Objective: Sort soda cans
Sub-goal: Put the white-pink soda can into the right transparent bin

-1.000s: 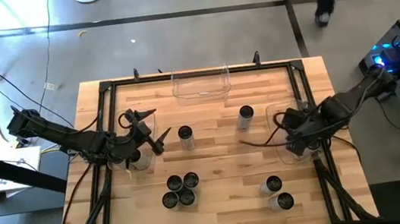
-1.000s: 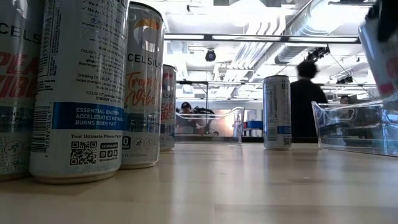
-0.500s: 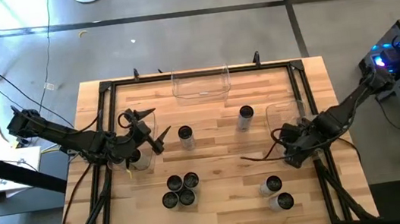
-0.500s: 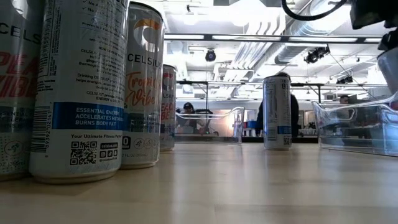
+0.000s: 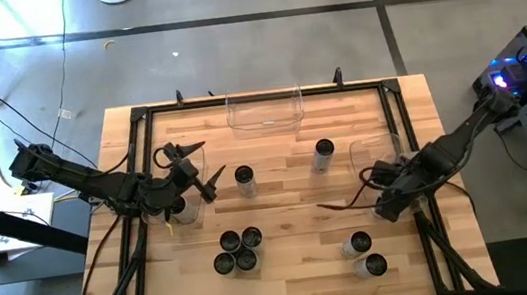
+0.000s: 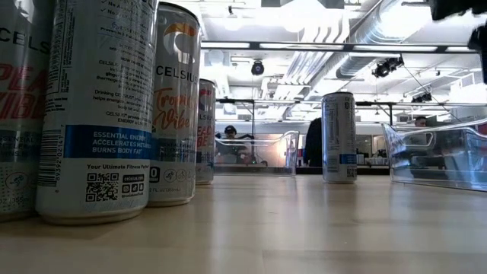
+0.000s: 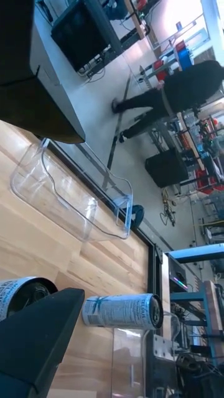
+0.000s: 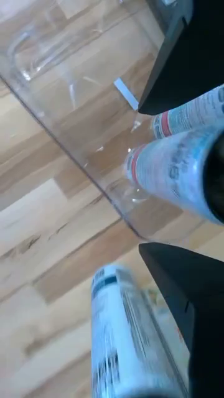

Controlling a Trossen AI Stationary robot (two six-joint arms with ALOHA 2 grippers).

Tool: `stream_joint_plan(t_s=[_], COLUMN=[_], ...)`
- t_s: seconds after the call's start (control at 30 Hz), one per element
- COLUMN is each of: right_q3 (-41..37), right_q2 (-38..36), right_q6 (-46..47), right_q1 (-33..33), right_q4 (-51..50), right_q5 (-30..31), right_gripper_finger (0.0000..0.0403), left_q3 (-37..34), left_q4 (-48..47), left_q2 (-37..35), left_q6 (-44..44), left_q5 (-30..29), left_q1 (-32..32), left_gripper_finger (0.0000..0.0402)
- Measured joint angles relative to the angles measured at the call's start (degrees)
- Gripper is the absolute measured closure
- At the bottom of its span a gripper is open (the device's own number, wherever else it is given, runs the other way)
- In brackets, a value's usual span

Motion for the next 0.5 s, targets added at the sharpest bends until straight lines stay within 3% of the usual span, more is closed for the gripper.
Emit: stream_joint_plan(t_s=[0.17,0.27,0.33,0.5], right_q3=[8.2,11.6,11.9,5.9], right_q2=[0.0,0.0,-0.1,0.0], right_q6=[-0.2,-2.4,-6.6,-22.8], right_q1=[-0.1,-0.2,-0.5,-5.8], right_q4=[-6.8,-6.8,-3.4,16.0], right_q5=[3.5,14.2,20.1,20.6], right_gripper_finger=[0.0052,0.0051,0.0051,0.005], left_q3=[0.0,0.0,0.0,0.0], left_q4=[0.1,0.1,0.1,0.1], left_q2=[0.0,0.0,0.0,0.0], left_q6=[0.0,0.0,0.0,0.0], left_q5=[0.3,1.5,3.8,6.3], left_q1=[0.0,0.0,0.0,0.0], left_gripper_finger=[0.0007,0.0007,0.0007,0.0007])
